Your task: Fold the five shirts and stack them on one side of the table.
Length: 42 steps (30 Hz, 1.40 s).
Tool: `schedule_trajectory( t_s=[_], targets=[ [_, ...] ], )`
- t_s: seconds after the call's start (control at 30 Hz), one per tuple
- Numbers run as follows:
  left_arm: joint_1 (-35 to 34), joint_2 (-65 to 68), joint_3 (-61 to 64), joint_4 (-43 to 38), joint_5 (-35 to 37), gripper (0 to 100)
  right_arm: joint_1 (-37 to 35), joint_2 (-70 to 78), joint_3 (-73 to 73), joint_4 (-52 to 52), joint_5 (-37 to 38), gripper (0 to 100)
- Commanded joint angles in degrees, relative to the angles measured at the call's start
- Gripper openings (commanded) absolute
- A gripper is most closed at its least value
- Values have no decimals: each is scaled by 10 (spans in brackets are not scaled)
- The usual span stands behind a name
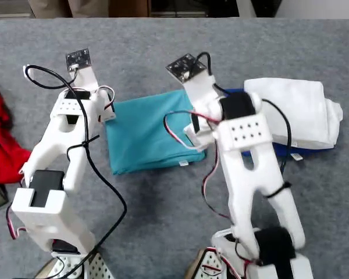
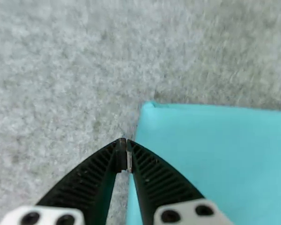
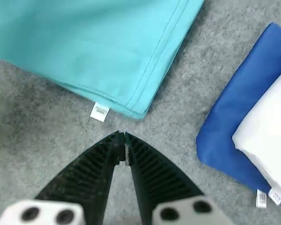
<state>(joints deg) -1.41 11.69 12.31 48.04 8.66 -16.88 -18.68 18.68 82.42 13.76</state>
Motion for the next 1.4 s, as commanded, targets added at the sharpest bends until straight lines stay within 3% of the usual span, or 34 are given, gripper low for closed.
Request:
schedule_trajectory(
  t_s=[0.0, 0.13, 0.33, 0.6, 1.2, 1.37],
  targets=[
    [-9, 2, -70, 40, 27, 18, 9, -48, 61, -86, -5, 5],
    [-11, 36, -104, 64, 39, 18, 8, -25, 98, -140, -29, 5],
    [11, 70, -131, 91, 40, 18, 8, 65, 98, -142, -73, 5],
    [10, 122, -135, 51, 40, 18, 6, 137, 97, -149, -74, 5],
    [10, 151, -166, 55, 36, 18, 11, 223, 101, -191, -70, 5],
    [10, 151, -166, 55, 36, 18, 43, 245, 102, -203, -69, 5]
  ],
)
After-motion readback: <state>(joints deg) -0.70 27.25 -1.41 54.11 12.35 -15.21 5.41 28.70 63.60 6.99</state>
